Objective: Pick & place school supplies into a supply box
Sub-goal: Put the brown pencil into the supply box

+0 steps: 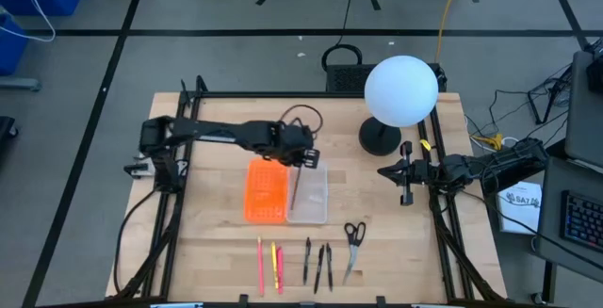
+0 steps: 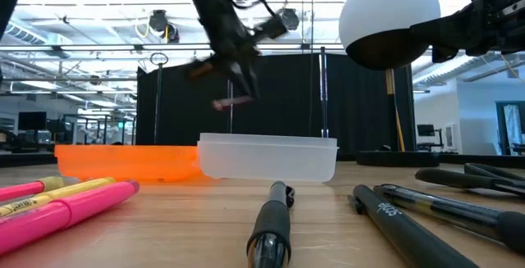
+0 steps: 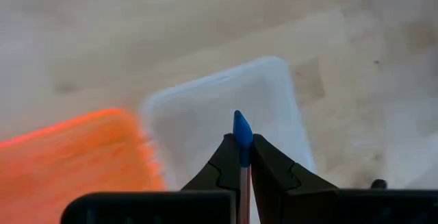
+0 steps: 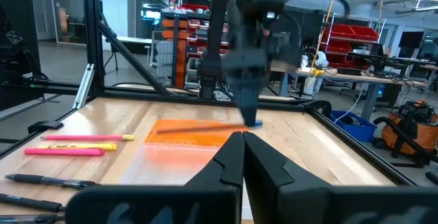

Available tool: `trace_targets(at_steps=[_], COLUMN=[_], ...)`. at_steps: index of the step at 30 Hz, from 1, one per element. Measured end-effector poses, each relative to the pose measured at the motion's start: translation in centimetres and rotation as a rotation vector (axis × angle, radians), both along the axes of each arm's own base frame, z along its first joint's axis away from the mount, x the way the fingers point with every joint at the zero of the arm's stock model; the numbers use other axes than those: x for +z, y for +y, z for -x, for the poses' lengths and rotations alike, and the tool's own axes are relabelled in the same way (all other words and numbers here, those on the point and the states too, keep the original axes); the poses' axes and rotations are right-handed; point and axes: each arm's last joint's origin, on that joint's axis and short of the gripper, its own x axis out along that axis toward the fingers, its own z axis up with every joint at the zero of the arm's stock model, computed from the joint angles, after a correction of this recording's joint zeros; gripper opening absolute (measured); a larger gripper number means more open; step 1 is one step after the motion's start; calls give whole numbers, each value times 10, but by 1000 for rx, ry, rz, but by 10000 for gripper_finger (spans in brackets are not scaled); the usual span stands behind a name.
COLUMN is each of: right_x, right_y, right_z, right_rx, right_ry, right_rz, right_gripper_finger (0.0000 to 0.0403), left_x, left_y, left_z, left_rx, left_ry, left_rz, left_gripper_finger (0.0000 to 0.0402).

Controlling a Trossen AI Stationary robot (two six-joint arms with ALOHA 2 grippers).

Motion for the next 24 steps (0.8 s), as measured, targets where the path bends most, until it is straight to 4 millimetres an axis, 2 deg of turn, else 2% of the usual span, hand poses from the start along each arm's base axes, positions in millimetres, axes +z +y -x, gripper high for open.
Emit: trace_targets(at_steps=[4,9,19,24], right_x=[0,0,0,0], right_y=[0,0,0,0], right_z=[0,0,0,0], right_rx=[0,0,0,0], right_ry=[0,0,0,0], right_rz=[0,0,0,0], right_gripper_finger=[0,0,0,0], left_x=[-24,-42,-49,-50], left_y=[0,0,-2,-9], left_z=[-17,-19,-18,-16], left_rx=[-24,-2,66,68], left_ry=[-19,51,82,115], left_rz=[38,66,67,77], left_gripper_finger=[18,18,18,38])
